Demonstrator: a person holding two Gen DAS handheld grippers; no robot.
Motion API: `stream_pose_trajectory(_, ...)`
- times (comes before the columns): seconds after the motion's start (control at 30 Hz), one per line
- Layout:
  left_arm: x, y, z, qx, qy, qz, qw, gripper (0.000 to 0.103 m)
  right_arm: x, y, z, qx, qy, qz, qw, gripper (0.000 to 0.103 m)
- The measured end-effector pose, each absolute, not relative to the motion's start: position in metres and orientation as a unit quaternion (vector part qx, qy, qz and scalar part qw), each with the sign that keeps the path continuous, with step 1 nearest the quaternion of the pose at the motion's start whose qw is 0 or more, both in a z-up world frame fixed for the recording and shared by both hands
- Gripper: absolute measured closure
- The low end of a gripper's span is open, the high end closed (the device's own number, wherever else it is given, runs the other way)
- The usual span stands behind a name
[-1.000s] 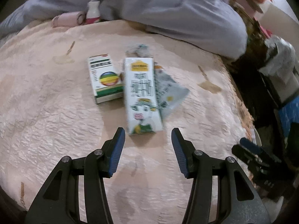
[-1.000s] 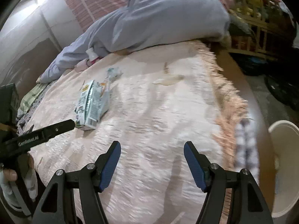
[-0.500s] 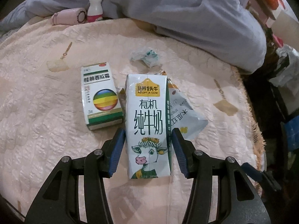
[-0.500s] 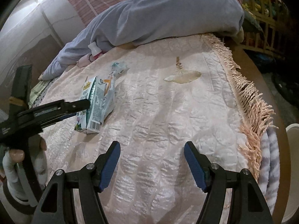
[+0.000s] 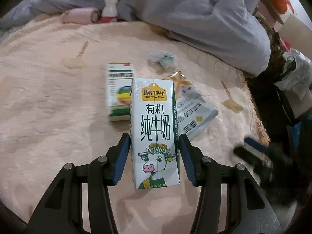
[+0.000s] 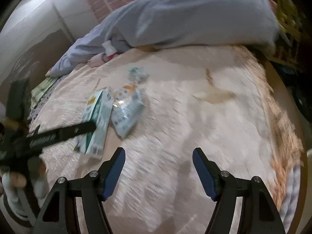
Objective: Collect trash
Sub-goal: 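Grasp the white milk carton with the left gripper while the right gripper grasps the orange-patterned snack bag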
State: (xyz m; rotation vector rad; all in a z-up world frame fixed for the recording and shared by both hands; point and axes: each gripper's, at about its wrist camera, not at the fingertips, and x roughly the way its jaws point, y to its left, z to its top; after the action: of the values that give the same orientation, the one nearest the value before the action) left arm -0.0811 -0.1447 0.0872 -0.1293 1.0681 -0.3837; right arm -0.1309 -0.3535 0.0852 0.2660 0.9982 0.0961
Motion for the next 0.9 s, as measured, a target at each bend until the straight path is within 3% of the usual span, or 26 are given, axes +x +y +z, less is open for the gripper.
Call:
stream_pose_trajectory(0.07, -0.089, -0.134, 0.088, -0.055, 0.506, -0.179, 0.842, 0.053, -0.119, -0.345, 0.090, 0.114, 0.475, 0.056, 0.871, 0.034)
stream_pose_trajectory(0.2, -0.098, -0.116, 0.082, -0.064, 0.516, -0.173, 0.837, 0.053, -0.082, -0.320, 0.091, 0.080, 0.484, 0.089, 0.867, 0.024)
stream_pose_trajectory(0.4, -0.099, -0.106, 0.075, -0.073, 0.521, -0.167, 0.834, 0.053, -0.026, -0.279, 0.066, -0.012, 0.529, 0.106, 0.842, 0.024)
stream_pose_trajectory(0.7, -0.094, -0.109, 0.062, -0.083, 0.533, -0.169, 0.825, 0.053, 0.007, -0.254, 0.022, -0.044, 0.565, 0.106, 0.817, 0.023)
stream_pose_trajectory(0.9, -0.094, -0.107, 0.062, -0.089, 0.534, -0.172, 0.823, 0.053, -0.015, -0.271, 0.034, 0.003, 0.539, 0.096, 0.837, 0.038)
